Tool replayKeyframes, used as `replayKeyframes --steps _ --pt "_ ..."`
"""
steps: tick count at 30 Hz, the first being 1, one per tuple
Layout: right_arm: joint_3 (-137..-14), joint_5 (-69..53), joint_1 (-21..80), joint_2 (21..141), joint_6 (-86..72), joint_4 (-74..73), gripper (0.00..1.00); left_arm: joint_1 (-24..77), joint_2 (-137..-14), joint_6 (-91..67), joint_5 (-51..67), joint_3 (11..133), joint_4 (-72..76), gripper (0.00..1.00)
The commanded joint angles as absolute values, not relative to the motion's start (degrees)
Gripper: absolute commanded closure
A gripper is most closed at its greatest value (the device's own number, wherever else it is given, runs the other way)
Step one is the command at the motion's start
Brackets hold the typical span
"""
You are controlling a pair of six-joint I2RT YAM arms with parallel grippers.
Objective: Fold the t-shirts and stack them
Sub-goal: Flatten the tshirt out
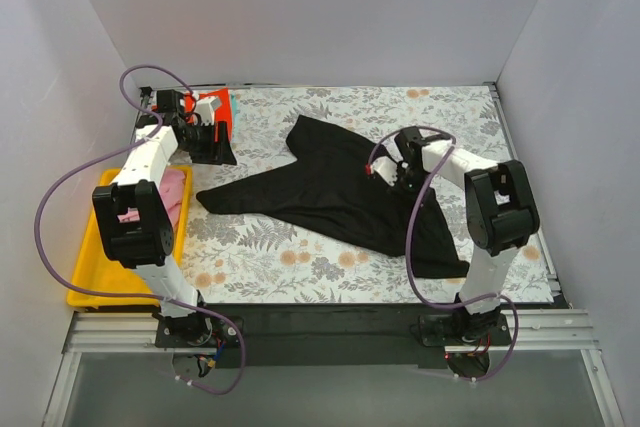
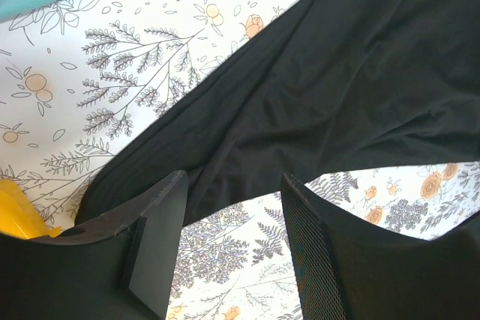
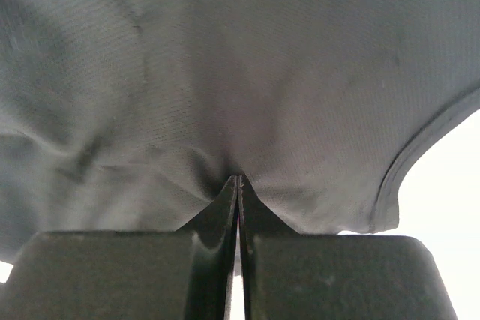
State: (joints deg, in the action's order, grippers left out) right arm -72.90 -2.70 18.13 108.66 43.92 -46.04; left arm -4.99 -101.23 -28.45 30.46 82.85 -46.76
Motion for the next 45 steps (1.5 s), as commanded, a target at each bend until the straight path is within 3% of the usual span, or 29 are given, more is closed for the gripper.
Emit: replayKeyframes --steps 1,6,9,10,14,15,17,20,24,31,45 --pt "-63.3 -0.3 20.7 105.9 47.6 -50.9 0.99 -5.1 -98.1 -27.3 31.0 82.7 -47.6 0.48" --pt "-55.1 -9.5 30.0 92.0 55.8 -63.3 0.99 -5.1 -97.8 -26.1 32.1 82.6 -48.6 0.48" --pt "-61.7 -23.5 36.6 87.7 58.0 -73.4 0.99 -5.2 -98.4 -25.6 33.6 82.4 -49.4 0.48" --pt "-69.2 -28.1 36.6 88.1 57.5 -74.7 0.99 -5.1 -98.6 -25.3 33.9 82.3 -49.6 0.48" --pt "-89.2 -30.2 31.3 97.3 51.4 -73.3 0.96 -5.3 -99.6 -25.5 34.3 82.4 -49.8 0.48" --pt "-92.5 -30.1 29.7 102.3 49.3 -71.8 0.85 -5.3 -99.8 -25.5 34.3 82.8 -49.9 0.48" --pt "-98.7 -26.6 26.6 106.9 42.9 -67.1 0.79 -5.3 -100.8 -25.4 34.4 84.3 -50.9 0.48" --pt "-104.1 -19.0 24.8 112.7 36.6 -56.8 0.79 -5.5 -101.2 -25.8 34.6 85.0 -51.0 0.48" --pt "-111.3 -13.8 24.7 121.1 34.7 -54.9 0.87 -5.5 -102.1 -26.8 31.9 85.9 -50.5 0.48" --pt "-100.3 -8.3 24.6 121.8 35.7 -50.3 0.92 -5.6 -103.3 -24.6 28.7 85.9 -51.9 0.48" --pt "-70.3 -8.6 27.3 107.4 41.0 -47.6 0.99 -5.9 -102.8 -24.3 27.5 86.3 -52.3 0.48"
